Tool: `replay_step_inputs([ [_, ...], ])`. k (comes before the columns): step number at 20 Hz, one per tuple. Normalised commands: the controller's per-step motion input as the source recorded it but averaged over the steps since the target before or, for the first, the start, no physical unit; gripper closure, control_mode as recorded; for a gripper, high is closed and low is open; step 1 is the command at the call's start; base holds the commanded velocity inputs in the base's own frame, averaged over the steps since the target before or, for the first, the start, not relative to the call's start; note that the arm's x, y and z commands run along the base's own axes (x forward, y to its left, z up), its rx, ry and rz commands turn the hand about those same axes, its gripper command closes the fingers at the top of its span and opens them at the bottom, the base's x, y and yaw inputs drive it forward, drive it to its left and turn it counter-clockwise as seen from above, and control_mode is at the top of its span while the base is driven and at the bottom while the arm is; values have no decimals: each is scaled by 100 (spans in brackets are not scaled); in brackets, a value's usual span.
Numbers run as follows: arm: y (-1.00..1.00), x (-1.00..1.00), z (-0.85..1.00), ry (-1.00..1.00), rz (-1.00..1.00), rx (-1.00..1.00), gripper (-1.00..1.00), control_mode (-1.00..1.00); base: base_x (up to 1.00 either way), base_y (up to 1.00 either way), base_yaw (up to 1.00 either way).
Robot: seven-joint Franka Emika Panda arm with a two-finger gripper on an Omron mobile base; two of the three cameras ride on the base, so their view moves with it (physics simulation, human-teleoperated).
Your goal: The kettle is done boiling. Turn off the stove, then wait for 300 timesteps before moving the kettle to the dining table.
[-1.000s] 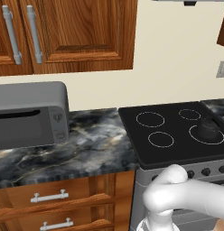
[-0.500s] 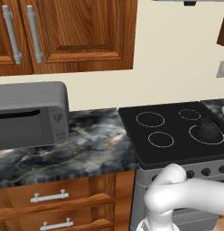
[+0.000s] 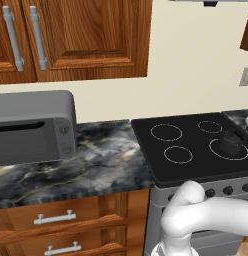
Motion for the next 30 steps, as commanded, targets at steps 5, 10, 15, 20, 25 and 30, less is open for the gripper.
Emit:
replay_step_inputs([
  [5, -23, 2, -10, 0, 3, 0, -100, -100, 0, 0, 0],
  [10, -14, 17, -14, 0, 6, 0, -100, -100, 0, 0, 0],
  [15, -5, 23, -13, 0, 9, 0, -100, -100, 0, 0, 0],
  [20, 0, 19, -12, 0, 11, 0, -100, -100, 0, 0, 0],
  [25, -1, 14, -11, 0, 11, 0, -100, -100, 0, 0, 0],
  [30, -12, 13, -17, 0, 11, 0, -100, -100, 0, 0, 0],
])
